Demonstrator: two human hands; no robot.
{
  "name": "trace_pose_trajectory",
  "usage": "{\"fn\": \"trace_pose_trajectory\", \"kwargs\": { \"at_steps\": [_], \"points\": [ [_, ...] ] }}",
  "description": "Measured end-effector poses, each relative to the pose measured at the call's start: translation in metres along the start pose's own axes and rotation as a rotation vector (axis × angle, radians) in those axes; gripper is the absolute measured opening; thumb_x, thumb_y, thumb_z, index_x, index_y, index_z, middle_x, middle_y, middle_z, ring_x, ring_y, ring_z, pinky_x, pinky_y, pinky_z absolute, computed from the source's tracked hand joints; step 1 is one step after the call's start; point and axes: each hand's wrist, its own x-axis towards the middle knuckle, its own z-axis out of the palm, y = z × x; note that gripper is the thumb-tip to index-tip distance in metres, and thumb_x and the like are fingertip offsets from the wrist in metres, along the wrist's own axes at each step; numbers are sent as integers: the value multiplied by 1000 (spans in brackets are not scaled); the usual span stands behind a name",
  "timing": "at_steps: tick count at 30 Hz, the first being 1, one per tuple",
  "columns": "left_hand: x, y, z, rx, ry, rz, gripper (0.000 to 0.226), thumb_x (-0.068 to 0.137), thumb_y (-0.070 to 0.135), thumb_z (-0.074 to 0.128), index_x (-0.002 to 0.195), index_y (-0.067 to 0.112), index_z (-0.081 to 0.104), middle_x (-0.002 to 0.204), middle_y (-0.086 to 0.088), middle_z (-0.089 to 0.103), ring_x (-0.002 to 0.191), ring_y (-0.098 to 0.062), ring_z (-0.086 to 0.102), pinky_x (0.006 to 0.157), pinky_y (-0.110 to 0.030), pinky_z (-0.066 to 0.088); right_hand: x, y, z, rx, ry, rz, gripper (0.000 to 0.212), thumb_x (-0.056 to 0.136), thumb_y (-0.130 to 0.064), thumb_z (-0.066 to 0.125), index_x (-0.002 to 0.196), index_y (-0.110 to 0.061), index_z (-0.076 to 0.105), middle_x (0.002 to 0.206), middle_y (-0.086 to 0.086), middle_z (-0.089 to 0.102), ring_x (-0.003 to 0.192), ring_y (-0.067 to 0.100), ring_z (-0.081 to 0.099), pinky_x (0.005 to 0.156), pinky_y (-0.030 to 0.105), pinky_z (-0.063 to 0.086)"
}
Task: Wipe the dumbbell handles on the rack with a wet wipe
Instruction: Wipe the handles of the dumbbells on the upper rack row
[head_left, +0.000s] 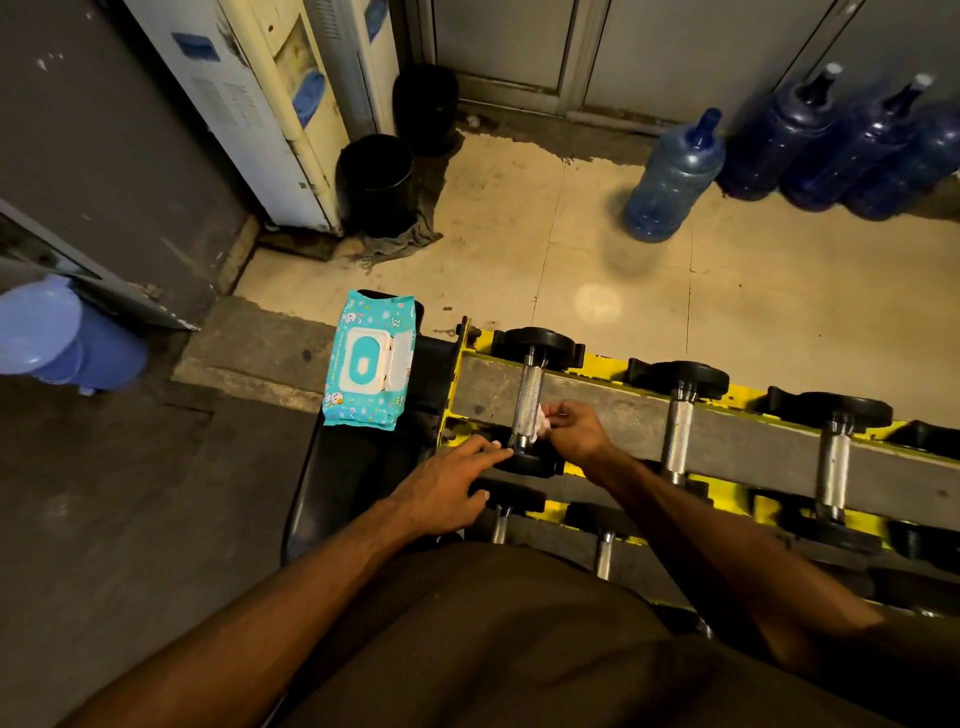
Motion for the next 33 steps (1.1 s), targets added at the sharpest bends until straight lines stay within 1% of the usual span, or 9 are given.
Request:
{"fn": "trace_pose_trajectory", "kwargs": {
  "at_steps": [5,11,14,16,21,24,27,30,33],
  "points": [
    [1,1,2,-8,-3,-1,66,97,25,62,156,33,33,148,10,37,129,-7,43,99,-21,41,-5,5,-4,-113,-58,69,15,81,7,69,89,-4,75,90,20,72,75,25,63,79,46,57],
    [4,5,-1,-10,13,-8,65,95,27,63,154,31,36,144,9,41,123,-6,45,99,-20,39,-4,-9,10,-290,-73,155,19,92,-4,60,105,-6,75,100,14,72,87,25,69,81,40,60],
    [4,5,-3,-14,14,-17,65,95,27,64,153,30,36,143,8,42,103,-3,45,92,-19,41,-10,-26,1,-464,-193,112,27,96,-6,54,119,-5,68,117,15,68,80,17,59,66,23,52],
    [4,4,-3,-21,9,-19,66,95,26,64,154,30,36,144,8,41,97,-1,43,91,-19,41,-16,-30,-7,-494,-226,92,28,99,-6,50,122,-10,67,113,11,67,69,10,51,54,17,42],
    [-1,1,1,-37,5,-18,69,94,26,66,155,33,33,147,9,37,104,-1,42,93,-20,42,-19,-18,-16,-385,-73,-97,11,79,-12,81,90,-10,78,91,2,75,74,6,66,64,23,56],
    [-1,0,2,-10,-8,-11,70,94,28,65,156,33,32,147,10,35,96,-3,45,89,-20,44,-20,-28,-12,-623,-146,-438,18,82,-15,78,100,-14,78,100,-1,75,76,1,64,66,15,48],
    [-1,3,1,18,-26,-5,69,94,29,64,156,30,34,149,9,33,107,-8,50,96,-27,49,-12,-44,4,-1048,-202,-693,20,91,-29,68,109,-23,76,105,-1,71,88,15,65,66,24,47],
    [-3,3,1,48,-33,3,67,94,28,62,155,25,37,148,6,34,124,-15,47,103,-33,48,-3,-63,23,-1415,-336,-641,24,93,-31,63,114,-25,70,103,0,68,95,20,64,72,29,48],
    [-5,3,2,57,-52,16,60,93,24,62,150,24,44,145,4,35,116,-14,51,94,-30,51,7,-81,36,-1607,-521,-511,26,92,-26,62,117,-23,68,102,1,70,93,20,64,78,32,50]
  ]
}}
